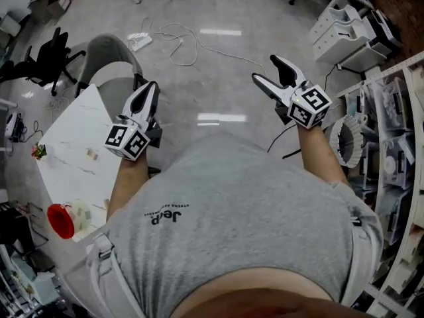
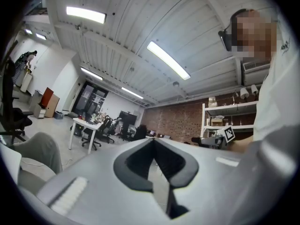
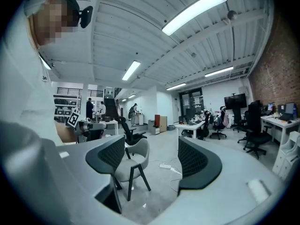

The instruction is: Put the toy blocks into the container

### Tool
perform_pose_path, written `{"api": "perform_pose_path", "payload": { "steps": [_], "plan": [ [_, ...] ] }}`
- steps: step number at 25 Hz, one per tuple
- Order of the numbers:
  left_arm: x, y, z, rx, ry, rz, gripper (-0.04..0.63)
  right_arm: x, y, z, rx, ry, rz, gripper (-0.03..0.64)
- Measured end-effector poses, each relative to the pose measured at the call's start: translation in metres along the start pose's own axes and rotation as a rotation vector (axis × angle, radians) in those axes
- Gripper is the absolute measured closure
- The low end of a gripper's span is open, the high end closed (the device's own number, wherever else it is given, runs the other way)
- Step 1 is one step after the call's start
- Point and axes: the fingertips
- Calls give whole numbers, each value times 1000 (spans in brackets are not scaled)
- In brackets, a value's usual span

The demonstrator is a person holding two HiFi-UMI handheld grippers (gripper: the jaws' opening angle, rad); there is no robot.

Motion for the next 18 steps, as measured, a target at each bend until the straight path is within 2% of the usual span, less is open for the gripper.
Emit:
{"api": "perform_pose_path", "payload": {
  "steps": [4,8,11,16,18],
  "plan": [
    [40,15,-14,-16,-56,-103,548,-49,22,-17,41,3,-139,281],
    [100,39,-34,-43,-121,-233,548,-113,66,-34,85,-11,-306,281],
    [164,62,-40,-76,-164,-346,548,-163,121,-41,126,-14,-437,281],
    [301,80,-35,-67,-277,-635,548,-246,242,-46,206,3,-733,281],
    [354,85,-30,-58,-308,-728,548,-270,295,-45,236,6,-827,281]
  ]
}}
Point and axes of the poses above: the fingertips, and each gripper's own axes: x backward along the fingers, y to its left, z out of its underside, and after that the axes turned 9 degrees about x, right-handed
